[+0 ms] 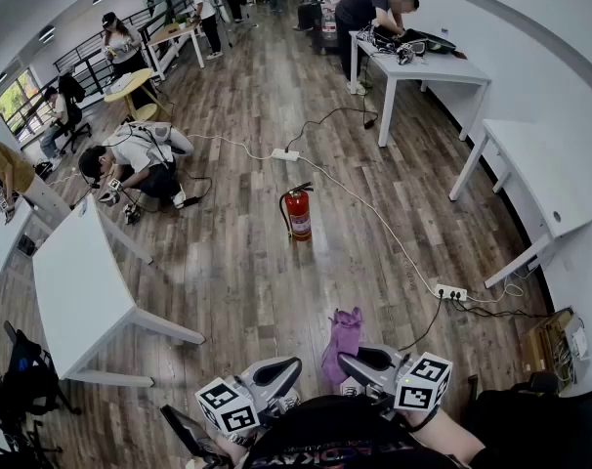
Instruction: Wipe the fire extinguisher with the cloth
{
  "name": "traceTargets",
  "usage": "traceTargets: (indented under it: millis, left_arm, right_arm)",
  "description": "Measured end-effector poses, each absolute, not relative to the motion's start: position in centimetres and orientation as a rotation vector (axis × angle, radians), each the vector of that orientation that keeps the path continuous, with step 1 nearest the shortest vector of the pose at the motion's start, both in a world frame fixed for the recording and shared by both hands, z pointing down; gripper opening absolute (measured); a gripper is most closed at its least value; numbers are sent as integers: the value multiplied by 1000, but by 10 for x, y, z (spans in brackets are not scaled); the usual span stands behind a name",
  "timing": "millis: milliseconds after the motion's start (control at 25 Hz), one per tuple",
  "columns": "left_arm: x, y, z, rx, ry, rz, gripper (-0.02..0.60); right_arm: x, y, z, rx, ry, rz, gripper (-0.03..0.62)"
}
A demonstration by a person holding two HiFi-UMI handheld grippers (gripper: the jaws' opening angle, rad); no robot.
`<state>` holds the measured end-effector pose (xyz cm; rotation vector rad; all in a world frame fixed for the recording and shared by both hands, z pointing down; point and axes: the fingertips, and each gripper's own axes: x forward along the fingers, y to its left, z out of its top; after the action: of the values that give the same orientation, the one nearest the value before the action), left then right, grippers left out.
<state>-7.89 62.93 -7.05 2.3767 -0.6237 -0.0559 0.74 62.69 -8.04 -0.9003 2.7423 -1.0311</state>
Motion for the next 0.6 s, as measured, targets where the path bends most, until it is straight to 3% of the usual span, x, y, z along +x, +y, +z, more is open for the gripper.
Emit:
traceTargets:
  millis: [600]
  left_arm:
    - [-83, 627, -71, 2378, -637, -48, 5]
  right_arm:
    - [7, 622, -87, -872, 2724, -1009, 74]
